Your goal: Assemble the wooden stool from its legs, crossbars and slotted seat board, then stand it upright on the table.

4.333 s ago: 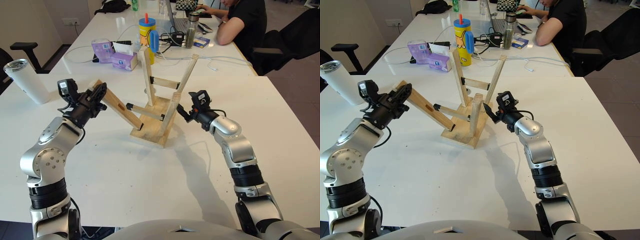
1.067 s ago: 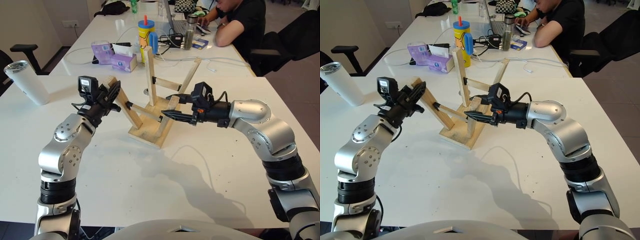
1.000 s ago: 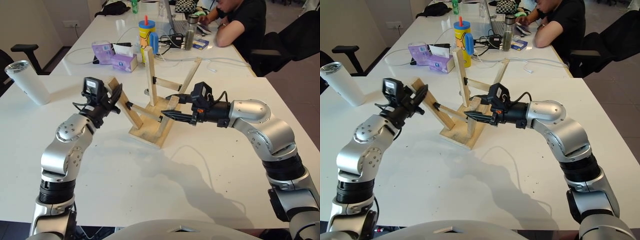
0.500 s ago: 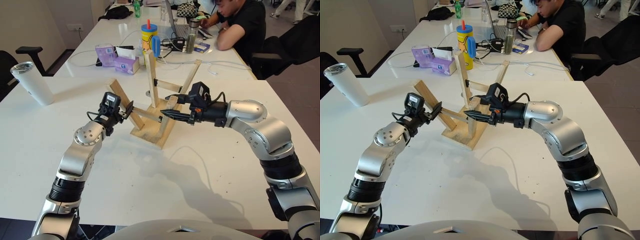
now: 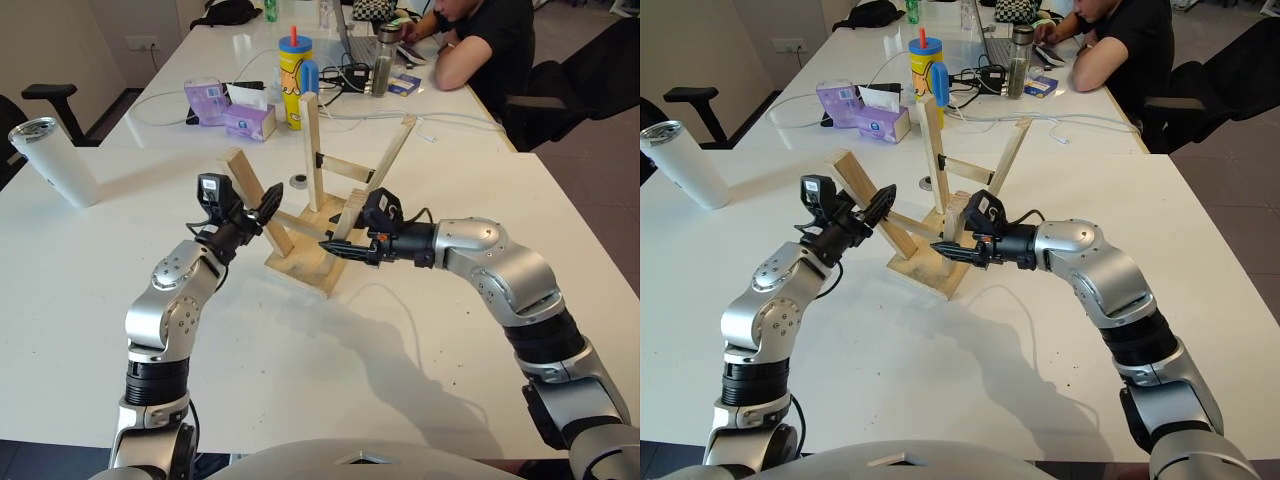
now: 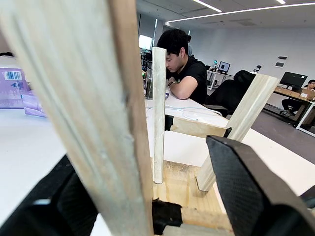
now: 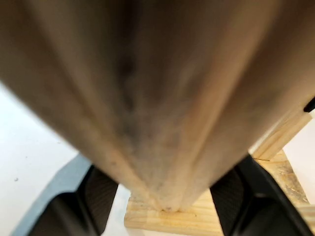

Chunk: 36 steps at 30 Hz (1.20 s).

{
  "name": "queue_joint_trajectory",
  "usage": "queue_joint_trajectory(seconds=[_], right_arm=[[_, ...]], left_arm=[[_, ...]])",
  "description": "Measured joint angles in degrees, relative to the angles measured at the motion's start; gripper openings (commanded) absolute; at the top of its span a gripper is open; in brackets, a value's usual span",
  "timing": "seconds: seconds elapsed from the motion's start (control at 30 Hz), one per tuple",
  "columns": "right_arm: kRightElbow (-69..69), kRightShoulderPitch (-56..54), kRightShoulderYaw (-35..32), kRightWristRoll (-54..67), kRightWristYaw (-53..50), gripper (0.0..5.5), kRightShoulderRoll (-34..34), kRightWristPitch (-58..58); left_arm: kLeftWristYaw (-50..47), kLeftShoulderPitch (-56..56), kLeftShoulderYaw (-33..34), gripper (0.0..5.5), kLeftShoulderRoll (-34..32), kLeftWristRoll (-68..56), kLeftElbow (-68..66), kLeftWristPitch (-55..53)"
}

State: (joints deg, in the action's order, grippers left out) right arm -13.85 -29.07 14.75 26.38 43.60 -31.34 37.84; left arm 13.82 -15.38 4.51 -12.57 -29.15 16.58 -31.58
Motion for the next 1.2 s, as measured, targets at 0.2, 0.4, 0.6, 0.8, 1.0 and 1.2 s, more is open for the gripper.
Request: queue_joint_trajectory(seconds=[0.2, 0.4, 0.6, 0.8, 1.0, 1.2], right_arm=[[0.9, -1.6, -4.1, 0.2, -2.2, 2.61, 3.8, -0.6], [0.8, -2.7, -8.3, 2.2, -2.4, 2.61, 5.7, -1.1], [-0.1, -3.5, -12.3, 4.6, -3.4, 2.61, 6.9, -1.2], [-1.3, -7.7, -18.1, 9.1, -7.5, 2.61, 10.2, -1.1], [0.4, -15.1, -25.3, 12.3, -17.5, 2.61, 15.0, -4.0], [0.6, -17.2, -26.4, 12.8, -20.9, 2.61, 16.8, -6.3]], left_arm=[[-0.1, -0.2, 0.7, 3.33, 0.5, -0.3, 0.0, -0.5], [-0.6, -4.1, 3.0, 3.33, 1.0, -2.3, 0.0, -1.0], [-0.6, -6.0, 4.3, 3.33, 0.4, -3.2, 0.5, -2.0], [-1.5, -12.7, 7.9, 3.33, 0.1, -8.0, 3.1, -3.1], [-3.3, -23.5, 16.7, 3.33, -0.2, -18.7, -2.4, -3.5], [-2.5, -30.8, 20.4, 3.33, -1.1, -21.1, -21.8, -2.3]])
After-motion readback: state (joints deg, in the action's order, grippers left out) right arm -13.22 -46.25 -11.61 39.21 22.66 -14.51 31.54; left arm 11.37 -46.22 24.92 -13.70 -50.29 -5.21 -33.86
